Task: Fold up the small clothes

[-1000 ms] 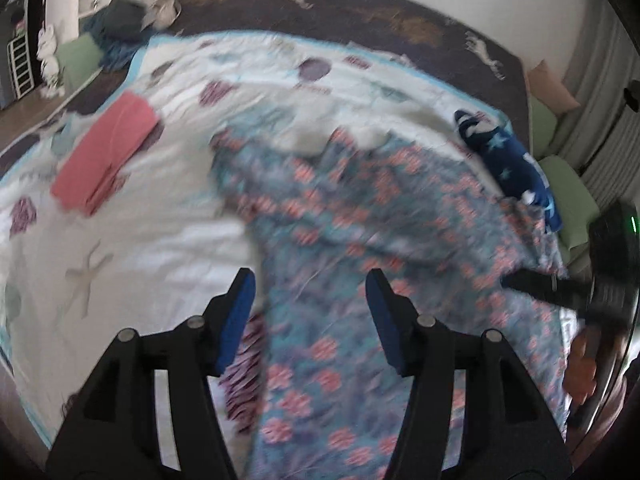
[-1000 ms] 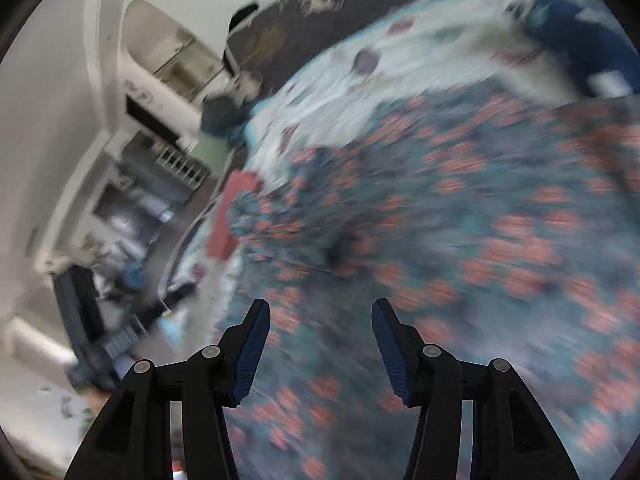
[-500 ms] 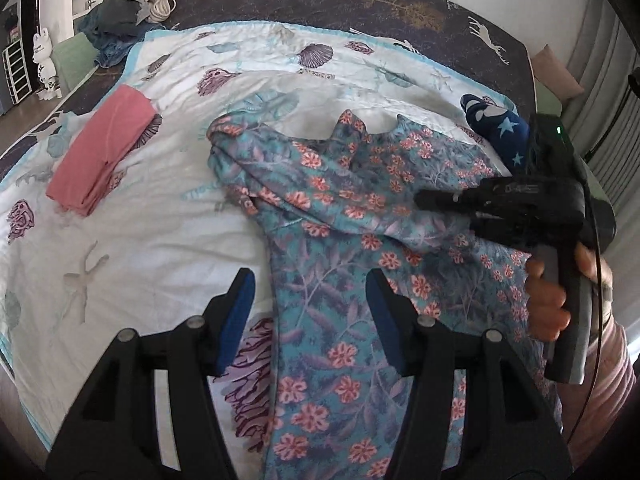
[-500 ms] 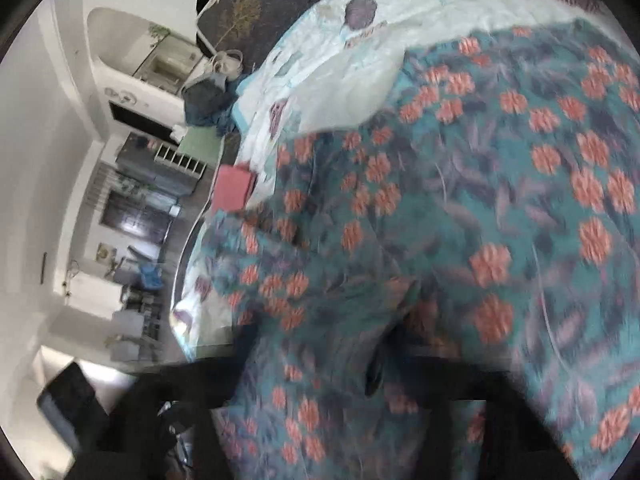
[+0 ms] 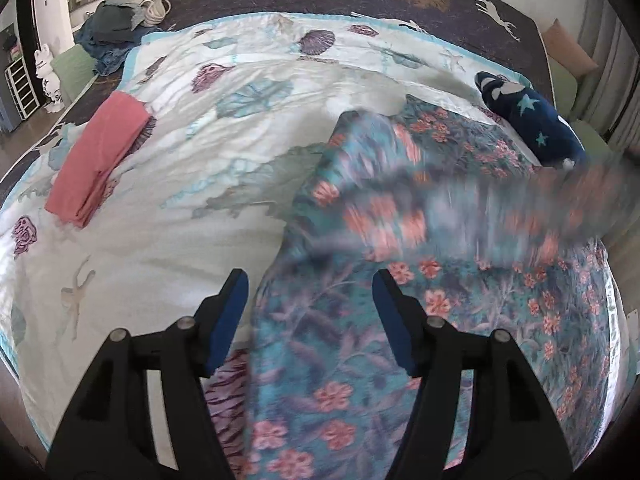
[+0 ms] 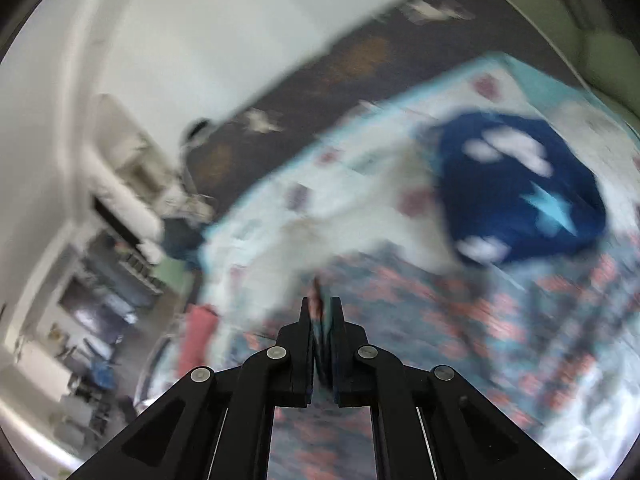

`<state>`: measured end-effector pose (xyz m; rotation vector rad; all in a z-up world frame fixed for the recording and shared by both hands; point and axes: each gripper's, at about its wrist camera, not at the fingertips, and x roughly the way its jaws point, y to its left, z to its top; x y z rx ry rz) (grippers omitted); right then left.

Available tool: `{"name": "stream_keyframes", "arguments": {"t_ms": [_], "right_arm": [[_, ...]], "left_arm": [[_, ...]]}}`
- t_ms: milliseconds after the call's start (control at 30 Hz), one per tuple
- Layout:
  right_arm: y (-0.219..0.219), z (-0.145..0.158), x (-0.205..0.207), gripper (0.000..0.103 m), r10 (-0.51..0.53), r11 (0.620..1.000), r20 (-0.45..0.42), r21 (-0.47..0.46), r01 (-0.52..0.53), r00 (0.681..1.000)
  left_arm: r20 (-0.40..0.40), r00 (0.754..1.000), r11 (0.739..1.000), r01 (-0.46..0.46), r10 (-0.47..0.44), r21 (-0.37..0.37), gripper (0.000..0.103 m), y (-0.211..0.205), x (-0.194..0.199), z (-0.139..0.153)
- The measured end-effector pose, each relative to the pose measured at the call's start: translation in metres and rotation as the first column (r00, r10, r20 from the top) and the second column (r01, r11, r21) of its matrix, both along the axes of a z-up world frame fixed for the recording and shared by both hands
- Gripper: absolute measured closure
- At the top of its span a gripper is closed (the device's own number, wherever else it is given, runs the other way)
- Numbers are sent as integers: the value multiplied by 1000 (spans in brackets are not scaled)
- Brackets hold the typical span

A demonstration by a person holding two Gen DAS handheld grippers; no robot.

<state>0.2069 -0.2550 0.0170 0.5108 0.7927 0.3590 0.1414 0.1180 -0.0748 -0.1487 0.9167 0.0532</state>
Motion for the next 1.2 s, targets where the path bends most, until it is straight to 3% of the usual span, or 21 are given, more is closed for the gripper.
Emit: {"name": "stream_keyframes", "arguments": {"t_ms": [200,367,433,500,600,700,867,933,967,1000,1067,1133,1200], "right_arm": [[-71,-62,-12,98,-101,990,-178,79,116,979],[-86,-68,-28,93,-84,995,-179,40,92,980],[-85,-67,-38,87,-60,998,-170,1,61,984],[-82,-69,-48,73,-32,999,-176,-45,24,984],[-72,-76,-55,64,15,996,-204,-81,-32,979],[-65,-87,-50,49,52,996,-241,-52,-66,969],[-61,-107,-21,43,49,999,-312,11,-47,949],[-58,-106,-10,100,41,998,-295,60,-24,955],[-55,-99,-9,99,52,996,-265,84,-31,963],[-49,-80,-14,99,89,990,-165,120,-70,982],[-39,-50,-25,99,128,982,-40,143,-121,991],[-41,-29,-32,98,108,980,16,164,-109,994],[-55,-30,-28,97,45,985,-14,169,-42,999]], "left_arm": [[-3,1000,999,-30,30,27,38,1,-4,0],[7,999,999,-35,35,8,38,5,-11,4],[8,1000,1000,-29,29,9,38,4,-9,5],[8,1000,1000,-17,17,1,38,3,-7,5],[7,1000,1000,-13,13,0,38,1,-2,5],[11,1000,1000,-1,1,-8,38,-1,8,8],[2,1000,1000,6,-6,-17,38,1,29,8],[-7,1000,999,-8,7,-34,38,5,34,6],[-5,1000,999,-14,14,-42,38,7,35,5],[-1,1000,999,-18,18,-48,38,9,34,5],[5,1000,998,-25,26,-50,38,12,32,2],[-1,999,998,-43,43,-52,38,16,30,-2],[0,999,996,-51,52,-71,38,19,27,-4]]}}
